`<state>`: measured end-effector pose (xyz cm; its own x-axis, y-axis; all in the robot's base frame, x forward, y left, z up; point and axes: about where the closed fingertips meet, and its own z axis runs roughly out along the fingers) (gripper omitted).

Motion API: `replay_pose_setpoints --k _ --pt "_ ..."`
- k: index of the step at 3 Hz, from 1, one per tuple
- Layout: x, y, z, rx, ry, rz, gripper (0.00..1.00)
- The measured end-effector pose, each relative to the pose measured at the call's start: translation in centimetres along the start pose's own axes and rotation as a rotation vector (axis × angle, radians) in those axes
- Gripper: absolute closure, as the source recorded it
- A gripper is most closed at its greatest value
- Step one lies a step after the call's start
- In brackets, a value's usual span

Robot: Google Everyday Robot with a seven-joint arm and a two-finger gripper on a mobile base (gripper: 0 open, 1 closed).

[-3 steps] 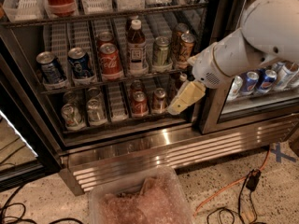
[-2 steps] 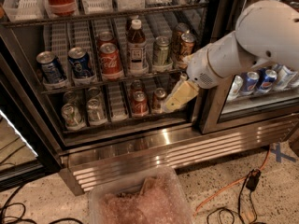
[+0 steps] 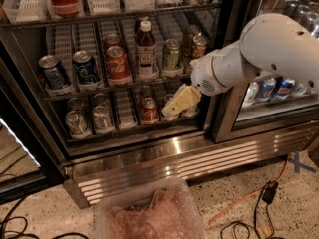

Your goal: Pick blue plastic bottle from middle shelf of fridge

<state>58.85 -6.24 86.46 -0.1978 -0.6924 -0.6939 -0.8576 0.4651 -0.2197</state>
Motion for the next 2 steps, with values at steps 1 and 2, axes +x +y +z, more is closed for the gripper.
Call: replay_pose_setpoints --k 1,2 --pt "0.17 0.32 -0.03 -0.006 -0.006 0.008 0.00" --pt "0.18 0.21 0.59 0.000 -0.020 0.028 0.00"
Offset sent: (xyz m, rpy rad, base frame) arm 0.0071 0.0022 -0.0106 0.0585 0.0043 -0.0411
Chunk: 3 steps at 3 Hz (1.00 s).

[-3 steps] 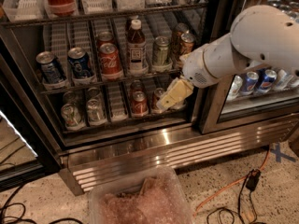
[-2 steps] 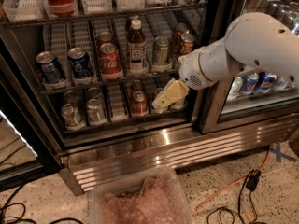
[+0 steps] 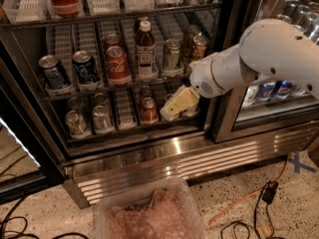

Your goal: Pick blue plastic bottle from middle shelf of fridge

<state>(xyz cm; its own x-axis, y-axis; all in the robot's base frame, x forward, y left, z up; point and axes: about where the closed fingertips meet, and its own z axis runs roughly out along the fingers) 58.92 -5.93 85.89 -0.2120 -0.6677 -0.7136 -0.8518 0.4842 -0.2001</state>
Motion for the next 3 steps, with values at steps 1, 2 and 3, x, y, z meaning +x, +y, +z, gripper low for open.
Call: replay_pose_setpoints --k 1,2,3 --pt "-0.1 -0.1 1.1 0.007 -0.018 0.015 0.00" --pt "-0.1 0.2 2.5 0.009 -0.045 0.035 0.00" --pt "-0.5 0.2 3.3 0.017 -0.074 0.042 0.00"
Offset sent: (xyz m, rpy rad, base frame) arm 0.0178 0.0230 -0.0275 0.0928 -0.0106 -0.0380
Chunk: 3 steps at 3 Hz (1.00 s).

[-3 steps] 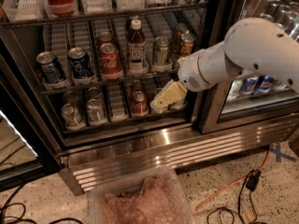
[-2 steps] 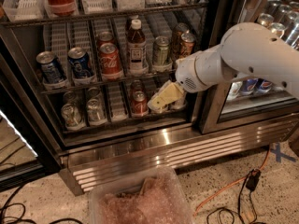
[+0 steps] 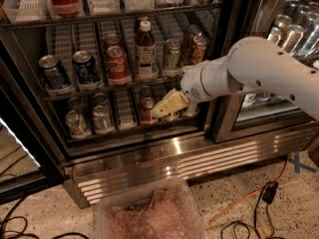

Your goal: Pick blue plastic bottle from middle shelf of fridge

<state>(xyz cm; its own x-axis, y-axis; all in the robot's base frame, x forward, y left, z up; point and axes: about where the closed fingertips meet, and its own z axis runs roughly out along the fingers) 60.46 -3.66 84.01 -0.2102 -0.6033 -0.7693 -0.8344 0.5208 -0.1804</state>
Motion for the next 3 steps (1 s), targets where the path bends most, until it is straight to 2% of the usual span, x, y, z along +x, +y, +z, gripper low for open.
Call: replay_pose_setpoints --k 2,3 --pt "-1.1 0.2 1.8 -0.004 -0.055 -0.006 0.00" --pt "-0.8 0.3 3.6 -0.017 -0.074 0.006 0.00"
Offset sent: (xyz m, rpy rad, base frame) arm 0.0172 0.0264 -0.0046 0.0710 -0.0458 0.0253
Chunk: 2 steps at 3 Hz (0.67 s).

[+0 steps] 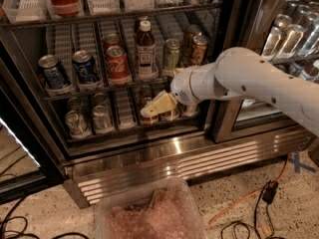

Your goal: Pick blue plastic bottle from middle shelf of fridge

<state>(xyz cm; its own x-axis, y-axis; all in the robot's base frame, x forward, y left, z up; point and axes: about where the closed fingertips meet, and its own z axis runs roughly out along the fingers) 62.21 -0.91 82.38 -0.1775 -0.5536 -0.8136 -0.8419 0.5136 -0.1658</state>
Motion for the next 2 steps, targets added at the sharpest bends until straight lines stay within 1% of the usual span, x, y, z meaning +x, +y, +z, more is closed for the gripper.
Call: replay_pose_setpoints --k 1,2 --pt "0.2 -0.3 1.2 0.016 -0.015 0.017 0.00" --pt "-0.4 -1.3 2.0 0.078 -0.038 0.032 0.00"
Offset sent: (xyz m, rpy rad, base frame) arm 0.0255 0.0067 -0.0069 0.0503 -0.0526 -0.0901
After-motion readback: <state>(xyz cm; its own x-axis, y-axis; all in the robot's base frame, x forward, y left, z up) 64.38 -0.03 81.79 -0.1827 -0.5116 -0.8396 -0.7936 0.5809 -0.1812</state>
